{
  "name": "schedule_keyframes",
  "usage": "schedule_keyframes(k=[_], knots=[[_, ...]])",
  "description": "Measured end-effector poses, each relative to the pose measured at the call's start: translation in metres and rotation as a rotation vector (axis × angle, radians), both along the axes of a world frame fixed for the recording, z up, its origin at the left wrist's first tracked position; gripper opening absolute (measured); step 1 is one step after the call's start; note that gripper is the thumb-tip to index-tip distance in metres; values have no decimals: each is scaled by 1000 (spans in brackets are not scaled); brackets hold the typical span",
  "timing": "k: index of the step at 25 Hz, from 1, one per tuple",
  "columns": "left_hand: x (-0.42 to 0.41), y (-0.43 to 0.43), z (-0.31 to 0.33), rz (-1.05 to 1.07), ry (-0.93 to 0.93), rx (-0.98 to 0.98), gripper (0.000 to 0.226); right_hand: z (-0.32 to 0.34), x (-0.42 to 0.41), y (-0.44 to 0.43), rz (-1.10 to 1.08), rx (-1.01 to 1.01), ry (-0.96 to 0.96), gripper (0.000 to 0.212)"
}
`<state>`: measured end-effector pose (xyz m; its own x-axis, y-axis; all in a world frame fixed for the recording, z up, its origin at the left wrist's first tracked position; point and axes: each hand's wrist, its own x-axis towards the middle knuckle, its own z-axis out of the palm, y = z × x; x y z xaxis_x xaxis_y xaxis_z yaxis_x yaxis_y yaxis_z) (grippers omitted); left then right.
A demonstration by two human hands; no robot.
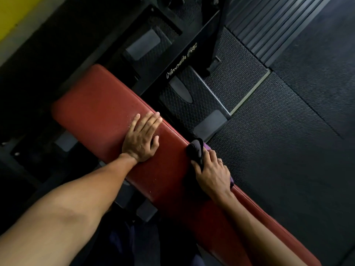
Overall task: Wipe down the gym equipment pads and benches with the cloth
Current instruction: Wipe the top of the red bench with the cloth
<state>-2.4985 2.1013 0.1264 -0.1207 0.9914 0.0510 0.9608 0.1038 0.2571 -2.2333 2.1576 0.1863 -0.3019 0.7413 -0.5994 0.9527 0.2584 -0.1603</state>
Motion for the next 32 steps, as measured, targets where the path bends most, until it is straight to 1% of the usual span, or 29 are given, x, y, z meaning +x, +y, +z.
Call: schedule_keyframes(k=[3,6,8,10,11,13,15,16,17,19,20,22,24,25,27,29,30,32], knots=[[-1,0,-1,-5,0,21,64,-2,-20,-10,-101,15,-28,71],[-2,-2,-5,-13,11,23,63,-4,-75,-11,-194,15,23,78],[-4,-2,-7,-30,28,18,62,-1,-119,-7,-207,-45,93,79],[-5,-3,-7,-40,38,17,61,3,-137,-1,-167,-85,122,77],[-5,-3,-7,-37,25,13,61,4,-130,3,-99,-59,120,76],[-4,-2,-5,-26,-9,7,62,6,-87,8,72,58,40,79],[-3,-2,-3,-27,-23,2,64,5,-36,8,106,127,-81,83],[-3,-3,-2,-29,-28,4,65,4,-16,5,86,159,-113,83],[-3,-2,-3,-31,-30,11,65,1,-4,2,61,194,-94,82],[-3,-3,-5,-32,-29,16,65,-10,-10,-7,12,247,54,76],[-3,-3,-6,-30,-30,19,65,-17,-28,-9,-27,265,133,72],[-3,-4,-11,-31,-25,30,62,-25,-81,-12,-103,317,211,64],[-6,-5,-13,-43,2,39,58,-30,-132,-15,-185,334,220,61],[-8,-6,-14,-55,-9,41,57,-30,-140,-17,-204,330,210,62],[-10,-8,-12,-64,-65,45,57,-31,-121,-24,-160,375,202,64],[-7,-7,-7,-62,-105,39,58,-30,-77,-37,-145,427,189,65],[-9,-7,-5,-73,-127,28,58,-27,-57,-47,-170,441,163,65],[-16,-12,-5,-133,-142,8,58,-24,-42,-60,-304,426,115,64]])
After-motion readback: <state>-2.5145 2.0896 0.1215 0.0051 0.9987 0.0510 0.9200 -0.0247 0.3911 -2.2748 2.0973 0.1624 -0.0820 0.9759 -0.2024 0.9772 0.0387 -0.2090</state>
